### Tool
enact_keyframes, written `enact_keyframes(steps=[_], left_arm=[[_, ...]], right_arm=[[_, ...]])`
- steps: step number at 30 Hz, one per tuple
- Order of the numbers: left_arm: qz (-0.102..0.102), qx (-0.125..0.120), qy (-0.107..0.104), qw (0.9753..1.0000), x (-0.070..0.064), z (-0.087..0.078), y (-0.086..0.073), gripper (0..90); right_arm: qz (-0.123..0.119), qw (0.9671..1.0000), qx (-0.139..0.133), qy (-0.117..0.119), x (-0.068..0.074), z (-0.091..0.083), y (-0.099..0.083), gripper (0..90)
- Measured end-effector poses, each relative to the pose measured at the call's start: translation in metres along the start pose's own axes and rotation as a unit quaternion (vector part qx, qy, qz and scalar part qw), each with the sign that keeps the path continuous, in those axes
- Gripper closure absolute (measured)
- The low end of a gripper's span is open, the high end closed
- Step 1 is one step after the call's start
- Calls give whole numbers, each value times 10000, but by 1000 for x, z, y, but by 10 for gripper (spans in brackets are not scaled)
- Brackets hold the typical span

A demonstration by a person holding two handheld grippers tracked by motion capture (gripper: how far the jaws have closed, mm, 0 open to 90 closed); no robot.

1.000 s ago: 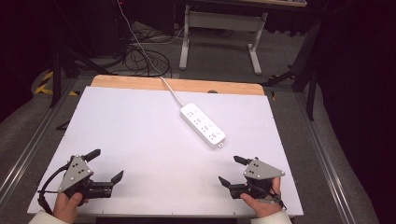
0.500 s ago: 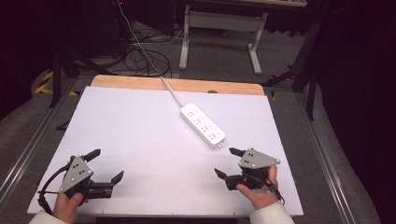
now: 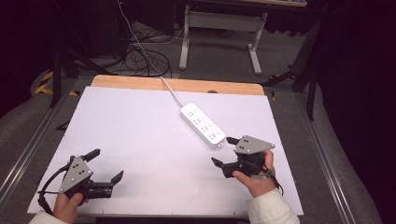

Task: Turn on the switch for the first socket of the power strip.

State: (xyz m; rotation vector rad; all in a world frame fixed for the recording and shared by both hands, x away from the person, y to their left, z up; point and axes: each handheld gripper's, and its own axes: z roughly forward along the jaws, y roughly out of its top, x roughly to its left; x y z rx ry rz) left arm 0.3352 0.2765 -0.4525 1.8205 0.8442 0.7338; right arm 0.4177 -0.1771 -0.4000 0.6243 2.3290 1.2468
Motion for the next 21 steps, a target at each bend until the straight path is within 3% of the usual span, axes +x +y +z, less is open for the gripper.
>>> enact_keyframes(steps=[7,10,12,14,16,21], left_arm=[[-15,1,-22,10000,1,0,-1,7],[12,12,-19,10000,1,0,-1,7],[4,14,-13,10000,0,0,-1,7],[20,20,1,10000,1,-1,-1,7],[-13,25,13,10000,1,-2,-2,7],[-63,16,53,10000,1,-4,-3,6]], right_arm=[[-87,9999,-32,-68,-3,2,9,178],[16,10000,-66,-24,-4,4,13,193],[253,9996,-8,-108,-7,7,18,271],[316,9995,-22,-93,-9,8,20,305],[477,9987,-18,-179,-13,12,27,493],[518,9986,-10,-85,-21,15,36,548]])
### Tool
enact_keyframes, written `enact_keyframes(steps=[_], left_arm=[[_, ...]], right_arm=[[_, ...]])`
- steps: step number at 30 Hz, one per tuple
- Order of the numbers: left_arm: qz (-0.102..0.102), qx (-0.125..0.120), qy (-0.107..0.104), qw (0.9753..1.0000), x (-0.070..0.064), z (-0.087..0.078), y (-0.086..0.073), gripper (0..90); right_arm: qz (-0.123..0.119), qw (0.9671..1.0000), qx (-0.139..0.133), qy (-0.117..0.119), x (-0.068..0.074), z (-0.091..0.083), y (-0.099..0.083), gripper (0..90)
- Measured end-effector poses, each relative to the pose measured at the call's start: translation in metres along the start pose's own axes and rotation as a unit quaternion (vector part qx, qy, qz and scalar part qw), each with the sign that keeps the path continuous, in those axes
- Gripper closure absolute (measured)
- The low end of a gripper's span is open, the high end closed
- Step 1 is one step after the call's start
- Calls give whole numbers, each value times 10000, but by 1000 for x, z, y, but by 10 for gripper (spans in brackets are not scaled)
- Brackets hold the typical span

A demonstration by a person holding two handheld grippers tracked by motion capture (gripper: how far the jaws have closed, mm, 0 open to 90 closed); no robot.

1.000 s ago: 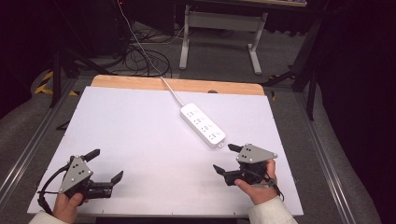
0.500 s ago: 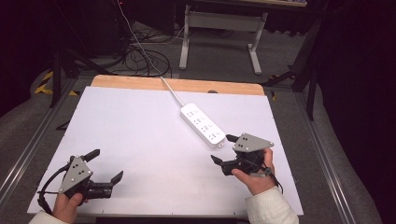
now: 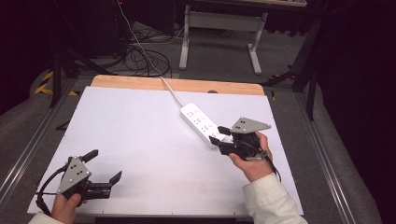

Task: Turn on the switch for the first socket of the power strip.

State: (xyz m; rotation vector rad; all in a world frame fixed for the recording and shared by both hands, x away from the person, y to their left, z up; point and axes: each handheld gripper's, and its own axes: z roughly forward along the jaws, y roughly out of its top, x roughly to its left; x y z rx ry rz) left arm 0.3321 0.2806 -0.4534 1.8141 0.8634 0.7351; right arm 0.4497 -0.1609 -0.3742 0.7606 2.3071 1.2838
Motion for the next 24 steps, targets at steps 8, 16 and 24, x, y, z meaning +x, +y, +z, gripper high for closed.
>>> enact_keyframes(steps=[8,16,24], left_arm=[[-28,30,134,9999,0,-5,-2,7],[-76,43,185,9998,0,-6,-3,6],[-47,59,150,9999,0,-4,-3,7]], right_arm=[[133,9999,90,-38,-19,24,16,632],[409,9990,163,0,-35,46,14,734],[323,9989,205,-260,-42,58,22,900]])
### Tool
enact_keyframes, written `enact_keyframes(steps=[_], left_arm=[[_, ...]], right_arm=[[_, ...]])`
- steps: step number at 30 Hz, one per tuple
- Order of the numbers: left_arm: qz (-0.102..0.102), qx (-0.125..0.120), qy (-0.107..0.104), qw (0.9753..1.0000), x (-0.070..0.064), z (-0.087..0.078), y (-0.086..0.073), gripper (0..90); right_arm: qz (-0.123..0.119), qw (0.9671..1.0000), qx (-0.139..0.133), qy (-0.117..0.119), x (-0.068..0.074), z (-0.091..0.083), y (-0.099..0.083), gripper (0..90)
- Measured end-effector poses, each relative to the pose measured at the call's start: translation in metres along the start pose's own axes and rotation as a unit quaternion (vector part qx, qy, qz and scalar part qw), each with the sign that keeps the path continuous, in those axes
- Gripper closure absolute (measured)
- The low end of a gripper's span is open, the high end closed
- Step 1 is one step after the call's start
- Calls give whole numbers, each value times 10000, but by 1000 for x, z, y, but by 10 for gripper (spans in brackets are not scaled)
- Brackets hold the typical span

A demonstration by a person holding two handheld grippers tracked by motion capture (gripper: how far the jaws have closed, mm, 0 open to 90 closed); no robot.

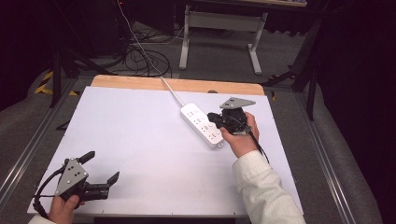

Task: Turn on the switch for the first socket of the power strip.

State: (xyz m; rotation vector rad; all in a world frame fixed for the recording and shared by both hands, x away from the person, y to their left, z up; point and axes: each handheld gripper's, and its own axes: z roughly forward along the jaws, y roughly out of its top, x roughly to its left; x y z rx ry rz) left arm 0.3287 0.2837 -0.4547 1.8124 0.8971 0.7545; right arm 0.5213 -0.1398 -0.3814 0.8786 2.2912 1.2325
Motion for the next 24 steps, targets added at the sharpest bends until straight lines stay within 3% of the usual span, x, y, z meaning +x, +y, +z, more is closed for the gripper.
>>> enact_keyframes(steps=[10,16,24], left_arm=[[46,7,-67,10000,1,3,1,7],[20,-5,-114,9999,0,5,2,7],[65,8,-171,9998,1,9,4,7]], right_arm=[[226,9996,120,91,-8,18,3,900],[155,9995,259,-110,-11,30,14,900],[258,9994,159,-173,-21,50,24,900]])
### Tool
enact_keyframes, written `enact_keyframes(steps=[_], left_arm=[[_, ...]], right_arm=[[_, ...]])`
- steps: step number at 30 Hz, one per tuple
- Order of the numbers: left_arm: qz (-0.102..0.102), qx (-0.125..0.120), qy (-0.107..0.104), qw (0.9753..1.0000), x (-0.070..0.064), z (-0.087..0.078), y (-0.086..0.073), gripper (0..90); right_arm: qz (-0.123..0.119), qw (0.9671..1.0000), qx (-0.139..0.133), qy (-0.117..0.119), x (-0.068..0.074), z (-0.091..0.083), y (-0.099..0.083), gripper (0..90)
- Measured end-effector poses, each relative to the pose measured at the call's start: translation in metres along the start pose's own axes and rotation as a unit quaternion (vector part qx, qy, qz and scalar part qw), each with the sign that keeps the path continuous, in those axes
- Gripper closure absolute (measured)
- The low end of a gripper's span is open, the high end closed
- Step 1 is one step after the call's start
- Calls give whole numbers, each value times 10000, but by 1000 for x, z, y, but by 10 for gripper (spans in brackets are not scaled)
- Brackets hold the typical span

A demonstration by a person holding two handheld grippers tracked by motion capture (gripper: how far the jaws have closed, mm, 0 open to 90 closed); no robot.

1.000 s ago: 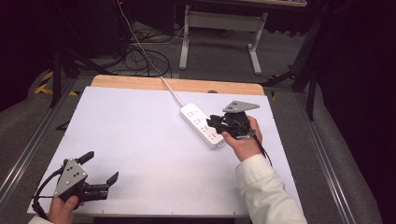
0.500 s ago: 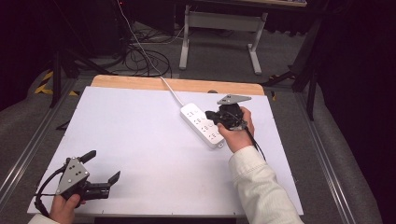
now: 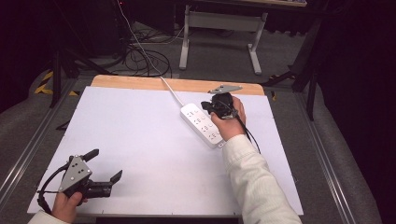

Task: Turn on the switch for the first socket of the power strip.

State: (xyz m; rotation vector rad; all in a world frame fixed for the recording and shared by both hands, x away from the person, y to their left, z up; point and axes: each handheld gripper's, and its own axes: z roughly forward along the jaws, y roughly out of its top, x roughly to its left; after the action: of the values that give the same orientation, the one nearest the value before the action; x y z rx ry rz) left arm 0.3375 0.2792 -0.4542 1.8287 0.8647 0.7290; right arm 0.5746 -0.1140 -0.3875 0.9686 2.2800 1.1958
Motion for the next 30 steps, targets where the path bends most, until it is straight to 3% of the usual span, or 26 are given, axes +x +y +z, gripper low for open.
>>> enact_keyframes(steps=[11,23,30], left_arm=[[-16,-14,-24,10000,0,0,1,7],[-13,-34,-30,10000,0,0,1,7],[-87,-76,-60,9999,0,-1,1,7]], right_arm=[[265,9996,20,-125,-10,25,-6,900],[497,9983,250,-196,-7,52,-7,900],[657,9966,337,-355,-6,66,-10,900]])
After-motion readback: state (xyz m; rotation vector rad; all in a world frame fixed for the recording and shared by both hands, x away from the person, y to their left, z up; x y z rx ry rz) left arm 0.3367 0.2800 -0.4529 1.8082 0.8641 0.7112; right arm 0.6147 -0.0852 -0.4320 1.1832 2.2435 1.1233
